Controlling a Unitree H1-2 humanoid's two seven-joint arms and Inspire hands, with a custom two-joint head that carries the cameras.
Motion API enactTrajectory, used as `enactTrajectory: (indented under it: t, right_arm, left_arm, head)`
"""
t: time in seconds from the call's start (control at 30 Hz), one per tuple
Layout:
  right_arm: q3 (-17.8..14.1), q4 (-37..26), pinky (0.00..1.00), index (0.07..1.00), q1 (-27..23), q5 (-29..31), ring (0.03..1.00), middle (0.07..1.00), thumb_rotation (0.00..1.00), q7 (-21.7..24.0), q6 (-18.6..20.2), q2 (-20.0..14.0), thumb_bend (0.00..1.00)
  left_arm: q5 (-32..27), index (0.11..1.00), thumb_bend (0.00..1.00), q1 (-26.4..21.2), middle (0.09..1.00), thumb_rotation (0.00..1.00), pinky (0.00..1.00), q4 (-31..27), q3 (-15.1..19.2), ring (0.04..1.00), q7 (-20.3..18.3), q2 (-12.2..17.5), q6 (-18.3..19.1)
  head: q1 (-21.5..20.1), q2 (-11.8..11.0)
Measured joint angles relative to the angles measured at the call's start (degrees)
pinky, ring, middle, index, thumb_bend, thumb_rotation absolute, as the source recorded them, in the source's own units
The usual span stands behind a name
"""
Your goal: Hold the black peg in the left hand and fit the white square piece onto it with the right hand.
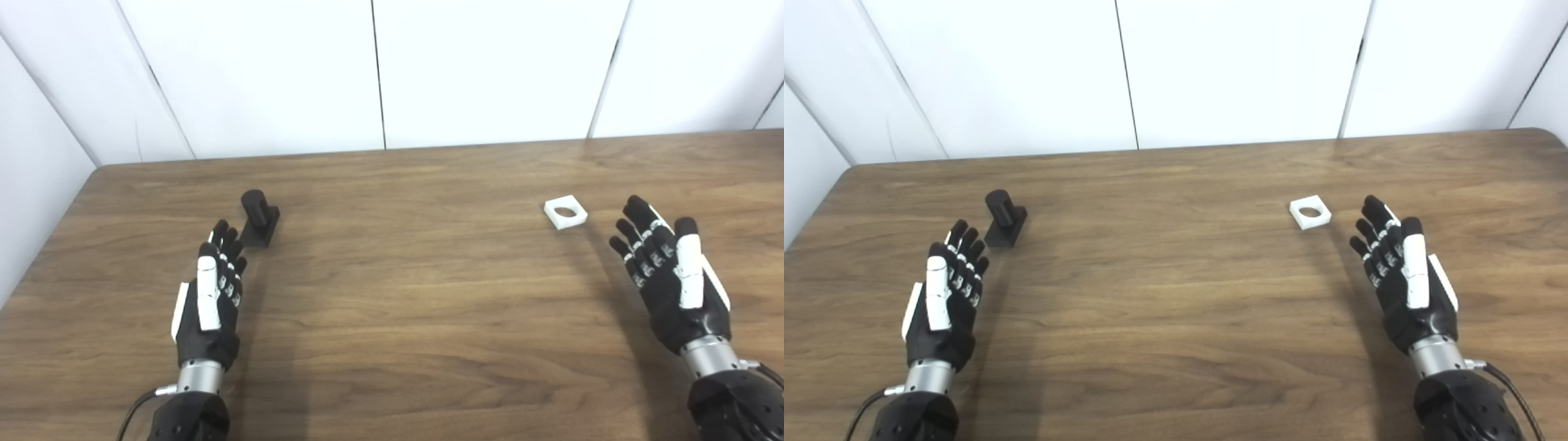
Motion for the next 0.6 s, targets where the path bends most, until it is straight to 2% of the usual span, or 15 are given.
enactTrajectory:
  t: [0.4, 0.6]
  right_arm:
    - [1.28, 0.0, 0.91, 0.898, -0.31, -0.24, 0.967, 0.966, 0.87, -0.03, 0.02, 0.13, 0.58]
    - [1.69, 0.0, 0.9, 0.888, -0.44, -1.47, 0.951, 0.953, 0.82, -0.25, 0.02, 0.2, 0.6]
  left_arm:
    - [0.2, 0.996, 0.48, -0.01, 1.0, 0.99, 1.0, -1.31, -0.64, 1.0, -0.04, 0.27, 0.21]
    - [0.61, 1.0, 0.47, 0.0, 1.0, 0.98, 1.0, -1.54, -0.78, 1.0, 0.06, 0.42, 0.82]
  head:
    - [0.26, 0.0]
    - [0.79, -0.18]
